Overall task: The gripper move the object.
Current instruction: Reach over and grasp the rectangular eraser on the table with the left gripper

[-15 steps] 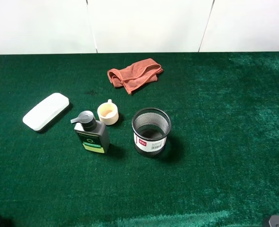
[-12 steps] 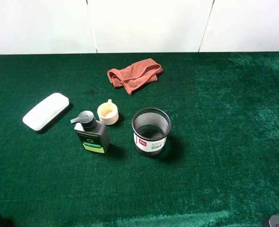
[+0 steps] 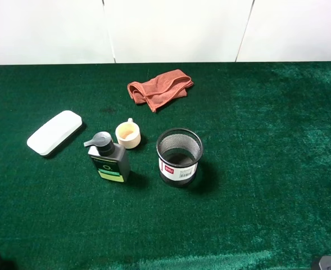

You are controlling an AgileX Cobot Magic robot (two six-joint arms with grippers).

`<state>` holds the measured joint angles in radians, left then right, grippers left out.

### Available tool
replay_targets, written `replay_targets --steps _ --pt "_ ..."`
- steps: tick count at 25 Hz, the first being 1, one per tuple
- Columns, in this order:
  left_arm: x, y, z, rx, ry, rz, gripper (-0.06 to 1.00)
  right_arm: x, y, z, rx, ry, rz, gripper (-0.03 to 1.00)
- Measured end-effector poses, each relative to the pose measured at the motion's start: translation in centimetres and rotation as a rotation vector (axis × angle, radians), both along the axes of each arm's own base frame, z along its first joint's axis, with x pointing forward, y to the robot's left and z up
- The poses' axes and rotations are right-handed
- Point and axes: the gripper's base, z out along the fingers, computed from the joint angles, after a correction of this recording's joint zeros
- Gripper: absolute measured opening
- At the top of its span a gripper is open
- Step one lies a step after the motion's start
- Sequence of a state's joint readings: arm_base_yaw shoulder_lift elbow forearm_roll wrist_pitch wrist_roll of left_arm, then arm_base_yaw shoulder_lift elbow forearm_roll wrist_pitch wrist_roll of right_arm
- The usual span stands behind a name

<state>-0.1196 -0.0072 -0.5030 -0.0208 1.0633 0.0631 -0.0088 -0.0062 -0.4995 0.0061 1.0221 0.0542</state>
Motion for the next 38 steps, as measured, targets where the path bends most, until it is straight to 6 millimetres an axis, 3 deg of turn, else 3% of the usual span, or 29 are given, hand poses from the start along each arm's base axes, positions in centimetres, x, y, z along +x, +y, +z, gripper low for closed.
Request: replay_targets --steps 24,31,38 --pt "0.1 0.0 0.1 0.001 0.005 0.0 0.99 0.0 0.0 0.0 0.0 0.0 0.0 0.69" --pt "2.8 0.0 2.1 0.054 0.134 0.015 0.99 0.0 0.0 0.0 0.0 0.0 0.0 0.69" --pt "7.1 -0.4 4.1 0.138 0.27 -0.027 0.99 0.0 0.0 0.0 0.0 0.0 0.0 0.69"
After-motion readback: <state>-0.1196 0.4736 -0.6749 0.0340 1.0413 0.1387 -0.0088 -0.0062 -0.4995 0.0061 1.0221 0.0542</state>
